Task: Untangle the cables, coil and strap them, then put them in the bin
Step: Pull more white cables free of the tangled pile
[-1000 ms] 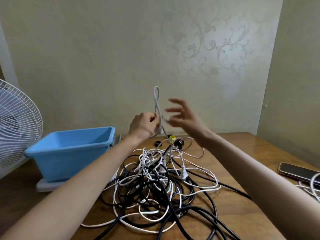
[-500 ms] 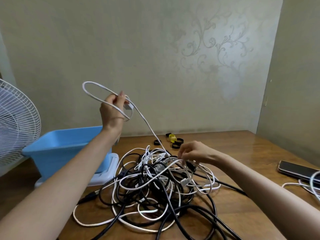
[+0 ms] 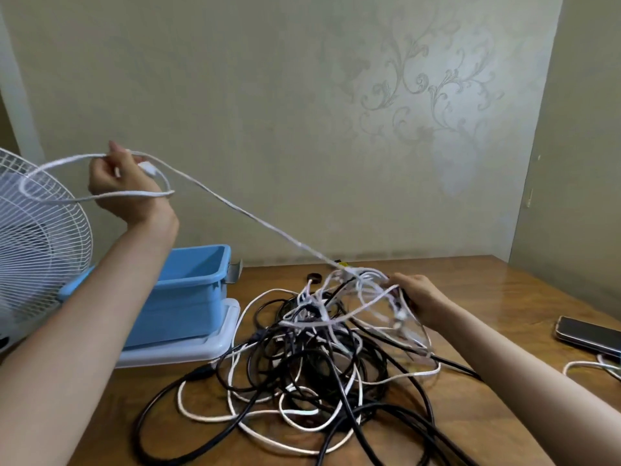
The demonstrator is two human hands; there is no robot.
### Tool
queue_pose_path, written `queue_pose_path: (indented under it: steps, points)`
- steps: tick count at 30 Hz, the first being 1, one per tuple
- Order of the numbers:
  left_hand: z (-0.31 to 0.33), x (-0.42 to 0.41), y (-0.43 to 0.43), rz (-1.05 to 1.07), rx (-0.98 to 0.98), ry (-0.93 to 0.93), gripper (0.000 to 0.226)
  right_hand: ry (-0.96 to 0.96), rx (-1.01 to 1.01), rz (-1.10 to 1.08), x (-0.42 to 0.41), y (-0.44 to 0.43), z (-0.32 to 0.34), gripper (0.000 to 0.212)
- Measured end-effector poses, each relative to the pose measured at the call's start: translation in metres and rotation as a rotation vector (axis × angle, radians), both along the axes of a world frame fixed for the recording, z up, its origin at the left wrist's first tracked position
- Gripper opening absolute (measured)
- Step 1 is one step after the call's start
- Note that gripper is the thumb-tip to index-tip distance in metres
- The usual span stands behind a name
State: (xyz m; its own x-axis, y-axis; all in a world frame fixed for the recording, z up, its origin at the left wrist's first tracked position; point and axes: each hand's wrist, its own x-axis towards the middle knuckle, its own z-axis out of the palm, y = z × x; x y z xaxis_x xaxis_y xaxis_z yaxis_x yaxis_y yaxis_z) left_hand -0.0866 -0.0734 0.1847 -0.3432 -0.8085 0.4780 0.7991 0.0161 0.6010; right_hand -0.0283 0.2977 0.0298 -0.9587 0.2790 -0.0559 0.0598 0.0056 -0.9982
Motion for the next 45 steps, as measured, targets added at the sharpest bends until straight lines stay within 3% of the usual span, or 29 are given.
queue_pose_path:
  steps: [3, 5, 8, 11, 13, 15, 17, 19, 22, 25, 27, 30, 33, 36, 38, 41, 43, 45]
  points:
    - [-0.002, 0.0, -0.009, 0.078, 0.044, -0.051, 0.033, -0.106, -0.147, 0.008, -0.011, 0.013, 0.001, 0.038]
    - [-0.006, -0.004, -0.012, 0.058, 0.032, -0.048, 0.034, -0.1, -0.065, 0.008, -0.014, 0.022, -0.003, 0.031]
    - [-0.012, -0.011, -0.009, -0.068, -0.061, -0.02, 0.031, -0.115, 0.381, 0.018, -0.009, 0.032, -0.007, 0.01]
    - [-0.017, -0.012, 0.004, -0.132, -0.117, -0.029, 0.03, -0.082, 0.799, 0.064, -0.009, 0.03, -0.01, 0.032]
    - [-0.019, -0.011, 0.015, -0.181, -0.147, -0.041, 0.03, 0.078, 0.959, 0.097, -0.008, 0.019, -0.013, 0.04]
    - [-0.023, -0.01, 0.029, -0.262, -0.214, -0.076, 0.03, 0.272, 0.96, 0.115, -0.006, 0.008, -0.013, 0.047]
    - [-0.03, -0.007, 0.043, -0.343, -0.298, -0.11, 0.029, 0.347, 0.92, 0.18, -0.003, -0.001, -0.007, 0.037]
    - [-0.036, -0.002, 0.056, -0.392, -0.337, -0.111, 0.03, 0.291, 0.884, 0.336, -0.002, -0.006, -0.001, 0.018]
    - [-0.044, 0.007, 0.069, -0.411, -0.365, -0.083, 0.03, 0.188, 0.831, 0.517, 0.0, -0.001, 0.0, 0.032]
    - [-0.052, 0.015, 0.083, -0.445, -0.468, -0.114, 0.023, 0.202, 0.812, 0.489, 0.004, 0.008, -0.007, 0.032]
    - [-0.058, 0.022, 0.099, -0.508, -0.563, -0.149, 0.019, 0.237, 0.905, 0.471, 0.009, 0.015, -0.013, 0.037]
    - [-0.066, 0.029, 0.121, -0.608, -0.672, -0.165, 0.013, 0.279, 0.991, 0.449, 0.011, 0.027, -0.025, 0.017]
    - [-0.075, 0.028, 0.137, -0.615, -0.804, -0.218, 0.014, 0.272, 0.741, 0.344, 0.017, 0.035, -0.024, 0.016]
    - [-0.079, 0.033, 0.153, -0.632, -0.874, -0.256, 0.015, 0.215, 0.575, 0.47, 0.025, 0.042, -0.014, 0.012]
    - [-0.08, 0.038, 0.164, -0.681, -0.94, -0.265, 0.011, 0.131, 0.637, 0.672, 0.028, 0.044, -0.011, 0.025]
    - [-0.086, 0.041, 0.178, -0.715, -1.077, -0.288, 0.012, 0.101, 0.973, 0.765, 0.033, 0.043, -0.022, 0.047]
    - [-0.093, 0.04, 0.189, -0.556, -1.275, -0.339, 0.01, 0.128, 1.065, 0.697, 0.034, 0.042, -0.032, 0.037]
    - [-0.102, 0.041, 0.2, -0.251, -1.557, -0.418, 0.016, 0.172, 1.084, 0.575, 0.036, 0.04, -0.035, 0.014]
